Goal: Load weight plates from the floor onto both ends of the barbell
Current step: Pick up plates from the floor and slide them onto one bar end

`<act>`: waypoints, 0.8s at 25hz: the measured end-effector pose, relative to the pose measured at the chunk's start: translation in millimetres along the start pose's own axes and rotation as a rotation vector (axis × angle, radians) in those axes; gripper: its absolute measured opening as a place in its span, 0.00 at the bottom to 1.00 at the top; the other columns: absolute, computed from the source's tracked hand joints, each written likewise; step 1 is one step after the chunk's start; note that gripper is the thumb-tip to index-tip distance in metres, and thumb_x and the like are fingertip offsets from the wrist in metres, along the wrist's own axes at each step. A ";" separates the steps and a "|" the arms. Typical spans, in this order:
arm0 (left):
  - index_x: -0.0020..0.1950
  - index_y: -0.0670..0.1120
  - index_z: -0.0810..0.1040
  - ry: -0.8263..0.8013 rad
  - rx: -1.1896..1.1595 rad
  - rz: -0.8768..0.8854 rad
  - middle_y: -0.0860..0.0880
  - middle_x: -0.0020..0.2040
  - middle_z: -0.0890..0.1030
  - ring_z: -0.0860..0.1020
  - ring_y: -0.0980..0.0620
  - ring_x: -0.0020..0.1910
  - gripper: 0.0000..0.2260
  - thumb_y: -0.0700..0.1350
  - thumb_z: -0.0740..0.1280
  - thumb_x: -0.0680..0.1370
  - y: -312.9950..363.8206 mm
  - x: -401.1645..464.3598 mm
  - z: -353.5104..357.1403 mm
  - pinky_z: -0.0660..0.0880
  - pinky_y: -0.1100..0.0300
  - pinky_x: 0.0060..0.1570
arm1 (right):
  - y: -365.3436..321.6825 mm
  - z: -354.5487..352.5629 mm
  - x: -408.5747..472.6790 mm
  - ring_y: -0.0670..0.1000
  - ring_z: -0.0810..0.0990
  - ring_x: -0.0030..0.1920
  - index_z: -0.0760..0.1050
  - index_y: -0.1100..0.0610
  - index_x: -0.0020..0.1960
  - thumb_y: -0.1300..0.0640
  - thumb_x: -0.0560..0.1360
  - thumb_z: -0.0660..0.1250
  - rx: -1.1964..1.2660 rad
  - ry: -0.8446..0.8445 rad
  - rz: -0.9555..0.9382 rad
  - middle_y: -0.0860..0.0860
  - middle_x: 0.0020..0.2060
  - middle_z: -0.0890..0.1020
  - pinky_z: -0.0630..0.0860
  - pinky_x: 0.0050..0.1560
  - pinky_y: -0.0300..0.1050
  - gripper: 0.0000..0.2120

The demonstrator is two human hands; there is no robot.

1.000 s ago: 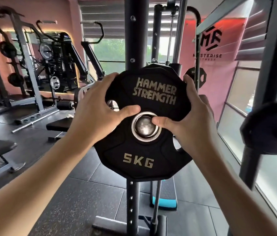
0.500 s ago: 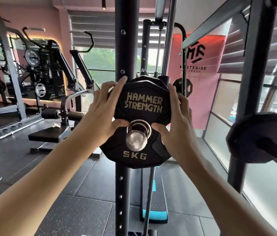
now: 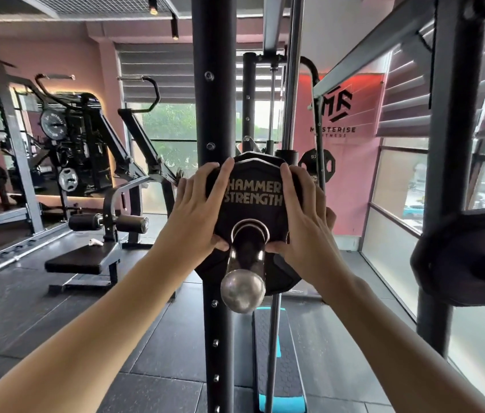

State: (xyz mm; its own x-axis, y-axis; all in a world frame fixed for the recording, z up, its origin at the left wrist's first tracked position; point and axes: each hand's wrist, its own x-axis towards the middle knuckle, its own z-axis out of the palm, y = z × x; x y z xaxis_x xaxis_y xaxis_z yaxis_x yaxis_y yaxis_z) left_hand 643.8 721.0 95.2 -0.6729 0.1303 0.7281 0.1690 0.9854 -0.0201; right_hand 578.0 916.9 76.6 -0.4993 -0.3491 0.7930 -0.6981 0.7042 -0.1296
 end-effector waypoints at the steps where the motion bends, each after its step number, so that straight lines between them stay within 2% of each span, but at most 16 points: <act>1: 0.83 0.46 0.45 0.007 -0.004 0.000 0.41 0.75 0.58 0.61 0.40 0.75 0.64 0.47 0.84 0.58 -2.5 5.7 5.6 0.59 0.37 0.75 | 2.5 5.8 4.1 0.54 0.51 0.77 0.43 0.53 0.82 0.52 0.59 0.84 0.002 0.007 0.014 0.48 0.78 0.48 0.64 0.68 0.64 0.66; 6: 0.82 0.46 0.50 0.032 0.012 0.024 0.41 0.75 0.60 0.63 0.40 0.73 0.62 0.43 0.85 0.58 -15.5 37.2 32.3 0.59 0.44 0.75 | 18.0 34.3 23.1 0.56 0.52 0.78 0.45 0.53 0.82 0.56 0.59 0.84 0.034 0.030 0.113 0.52 0.79 0.51 0.64 0.68 0.63 0.65; 11: 0.82 0.45 0.51 0.059 0.008 0.006 0.40 0.75 0.61 0.63 0.39 0.73 0.61 0.44 0.85 0.58 -24.8 55.9 55.2 0.61 0.44 0.74 | 27.6 53.3 39.7 0.57 0.54 0.78 0.48 0.54 0.82 0.56 0.59 0.85 0.035 0.069 0.137 0.53 0.79 0.53 0.65 0.68 0.65 0.63; 16: 0.83 0.47 0.49 0.006 0.025 -0.029 0.41 0.76 0.60 0.63 0.38 0.75 0.63 0.44 0.85 0.57 -25.6 62.6 56.2 0.63 0.43 0.73 | 29.9 55.4 45.3 0.56 0.52 0.78 0.46 0.53 0.82 0.54 0.61 0.83 0.023 0.029 0.149 0.52 0.80 0.52 0.62 0.71 0.64 0.62; 20: 0.83 0.49 0.50 -0.042 0.034 -0.050 0.42 0.76 0.60 0.63 0.40 0.75 0.59 0.42 0.84 0.61 -17.2 66.3 47.2 0.65 0.41 0.72 | 31.6 45.4 41.3 0.56 0.55 0.77 0.45 0.52 0.82 0.52 0.63 0.83 0.011 -0.008 0.137 0.52 0.79 0.53 0.66 0.70 0.66 0.61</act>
State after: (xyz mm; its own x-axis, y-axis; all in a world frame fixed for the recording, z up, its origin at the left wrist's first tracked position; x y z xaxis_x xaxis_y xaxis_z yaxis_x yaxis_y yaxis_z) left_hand 562.3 717.9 111.5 -0.7096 0.0842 0.6995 0.1100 0.9939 -0.0081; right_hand 512.0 896.7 78.2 -0.5944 -0.2549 0.7627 -0.6287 0.7387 -0.2431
